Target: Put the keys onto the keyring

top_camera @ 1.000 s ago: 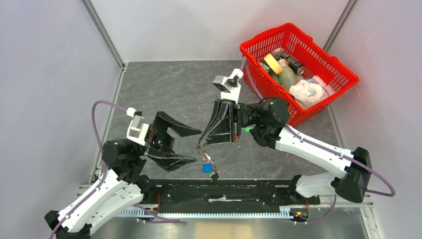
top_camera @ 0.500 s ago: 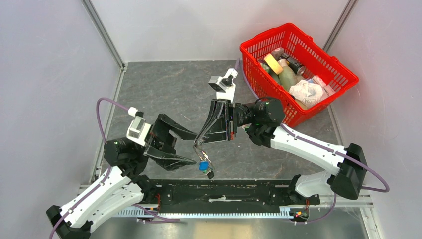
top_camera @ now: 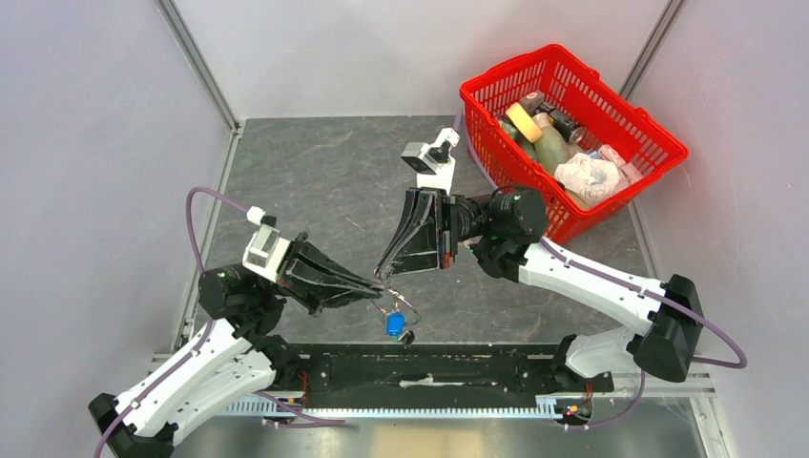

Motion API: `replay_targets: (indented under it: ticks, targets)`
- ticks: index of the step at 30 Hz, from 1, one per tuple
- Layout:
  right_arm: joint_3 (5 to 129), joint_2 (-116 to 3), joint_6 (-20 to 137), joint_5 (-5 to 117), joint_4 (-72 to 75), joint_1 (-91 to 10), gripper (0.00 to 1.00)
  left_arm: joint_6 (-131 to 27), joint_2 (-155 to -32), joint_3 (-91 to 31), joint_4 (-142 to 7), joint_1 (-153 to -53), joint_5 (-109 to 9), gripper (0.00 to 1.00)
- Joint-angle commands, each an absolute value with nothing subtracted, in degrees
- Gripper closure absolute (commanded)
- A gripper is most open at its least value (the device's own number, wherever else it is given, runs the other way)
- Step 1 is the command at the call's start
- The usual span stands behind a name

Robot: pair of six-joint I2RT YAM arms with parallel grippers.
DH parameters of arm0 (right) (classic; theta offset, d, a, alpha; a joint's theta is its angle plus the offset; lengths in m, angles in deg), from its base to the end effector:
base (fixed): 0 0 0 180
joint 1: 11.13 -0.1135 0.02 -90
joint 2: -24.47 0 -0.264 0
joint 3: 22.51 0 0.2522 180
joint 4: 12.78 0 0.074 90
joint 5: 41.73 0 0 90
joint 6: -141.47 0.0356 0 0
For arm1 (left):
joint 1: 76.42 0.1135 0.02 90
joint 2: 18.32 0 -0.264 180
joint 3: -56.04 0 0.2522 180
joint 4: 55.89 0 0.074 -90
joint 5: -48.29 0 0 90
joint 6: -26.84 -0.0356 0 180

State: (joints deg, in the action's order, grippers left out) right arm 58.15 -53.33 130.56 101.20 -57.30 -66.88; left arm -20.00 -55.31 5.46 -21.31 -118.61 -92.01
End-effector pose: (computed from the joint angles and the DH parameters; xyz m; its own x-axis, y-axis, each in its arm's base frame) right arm 0.1345 0.2480 0.4544 -0.7094 0.0097 -0.7047 -0.5585 -0.6176 0.5538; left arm 0.0696 -0.1001 0.4037 -0.1508 -0.4530 -0.8786 0.9679 -0.2485 -0.0380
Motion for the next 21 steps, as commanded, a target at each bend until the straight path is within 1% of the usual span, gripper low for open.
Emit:
replay_targets:
  ticks: [1, 6, 7, 8, 9, 10, 11, 14, 17, 19, 21]
  targets:
    - [61.0, -53.4, 131.2, 101.1, -60.8, -67.2, 1.0, -18.7, -55.5, 3.2, -18.9, -118.5, -93.8, 0.98]
    - [60.3, -53.1, 130.9, 101.6, -61.4, -67.3, 0.99, -18.2, -55.0, 3.3, -17.9, -118.5, -93.2, 0.98]
    - [60.0, -52.9, 130.6, 101.8, -61.7, -67.2, 0.92, -18.2, -54.9, 3.3, -17.8, -118.5, -93.1, 0.98]
    - [59.7, -52.6, 130.2, 102.0, -61.8, -67.2, 0.82, -18.1, -54.7, 3.3, -17.6, -118.5, -93.0, 0.98]
    - [59.4, -52.0, 129.3, 102.4, -61.4, -67.2, 0.69, -18.1, -54.6, 3.3, -17.6, -118.5, -93.0, 0.98]
    - [59.3, -51.3, 128.1, 102.8, -60.2, -67.1, 0.11, -18.0, -54.5, 3.3, -17.5, -118.5, -92.9, 0.98]
    - [59.0, -50.4, 126.3, 103.2, -58.5, -67.1, 0.03, -17.8, -54.4, 3.3, -17.2, -118.5, -93.0, 0.98]
    - [57.8, -45.5, 117.5, 102.2, -47.8, -66.5, 0.03, -17.6, -53.9, 3.4, -17.2, -118.5, -93.2, 0.98]
    - [58.1, -39.8, 104.7, 99.0, -31.0, -66.3, 0.03, -17.6, -53.6, 3.6, -17.2, -118.5, -93.3, 0.98]
    - [59.0, -36.6, 97.1, 95.8, -21.4, -66.3, 0.03, -17.6, -53.4, 3.7, -17.2, -118.5, -93.4, 0.98]
    - [60.4, -33.6, 88.4, 89.1, -9.1, -66.3, 0.03, -17.7, -53.0, 3.6, -17.8, -118.5, -93.4, 0.98]
